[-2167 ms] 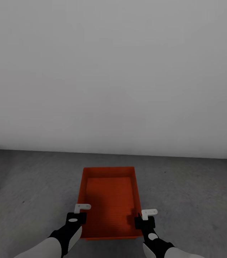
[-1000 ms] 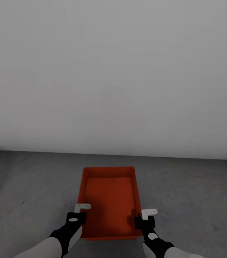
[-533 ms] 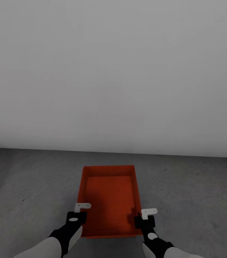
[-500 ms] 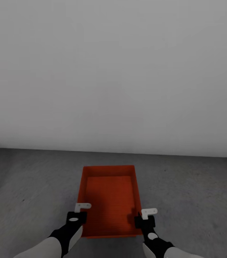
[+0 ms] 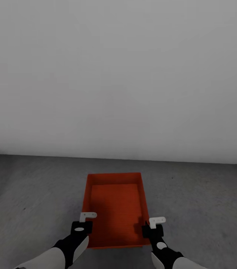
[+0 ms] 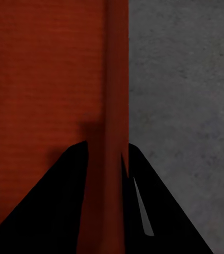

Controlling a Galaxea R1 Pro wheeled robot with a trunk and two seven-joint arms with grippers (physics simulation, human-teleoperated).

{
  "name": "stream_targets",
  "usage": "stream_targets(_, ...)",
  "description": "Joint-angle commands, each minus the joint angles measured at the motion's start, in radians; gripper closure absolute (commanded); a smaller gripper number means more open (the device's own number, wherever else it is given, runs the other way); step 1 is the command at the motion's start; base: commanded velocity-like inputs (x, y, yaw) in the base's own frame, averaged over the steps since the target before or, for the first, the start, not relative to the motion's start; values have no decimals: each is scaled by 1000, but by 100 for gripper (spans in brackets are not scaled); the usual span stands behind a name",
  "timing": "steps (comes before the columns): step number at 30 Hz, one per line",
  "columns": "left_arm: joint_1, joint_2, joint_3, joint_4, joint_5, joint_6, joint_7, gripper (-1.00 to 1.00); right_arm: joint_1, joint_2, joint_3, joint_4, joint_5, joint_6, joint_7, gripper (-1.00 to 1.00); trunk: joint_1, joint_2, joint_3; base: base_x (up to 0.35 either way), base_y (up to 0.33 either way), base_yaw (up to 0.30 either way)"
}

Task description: Move the two storage containers from the living room to the garage. In the garage, place one container on the floor and stack the other container on top of it (either order is fine).

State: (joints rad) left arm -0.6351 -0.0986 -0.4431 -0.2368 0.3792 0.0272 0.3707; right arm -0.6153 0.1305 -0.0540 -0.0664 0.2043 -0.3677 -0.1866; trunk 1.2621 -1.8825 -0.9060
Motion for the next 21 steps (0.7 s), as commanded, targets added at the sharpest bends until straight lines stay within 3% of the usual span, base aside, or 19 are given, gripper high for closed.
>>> stream_targets(1, -1, -6, -3, -7, 1, 0, 2, 100, 0, 0, 0, 8, 5, -9, -11, 100, 0, 0, -1, 0, 0, 0)
stream_targets(10, -1, 6, -156, -22, 154, 0, 35, 100, 0, -1, -234, 8, 233, -16, 6, 100, 0, 0, -1, 0, 0, 0)
stream_targets(13, -1, 8, -188, -22, 183, 0, 40, 100, 0, -2, -308, 8, 305, -21, 9, 100, 0, 0, -1, 0, 0, 0)
stream_targets(14, -1, -20, 322, -22, -274, 0, -75, 100, 0, -1, 585, 8, -585, -22, -40, 100, 0, 0, -1, 0, 0, 0)
stream_targets(21, -1, -20, 322, -22, -273, 0, -75, 100, 0, 0, 585, 8, -585, -22, -40, 100, 0, 0, -1, 0, 0, 0)
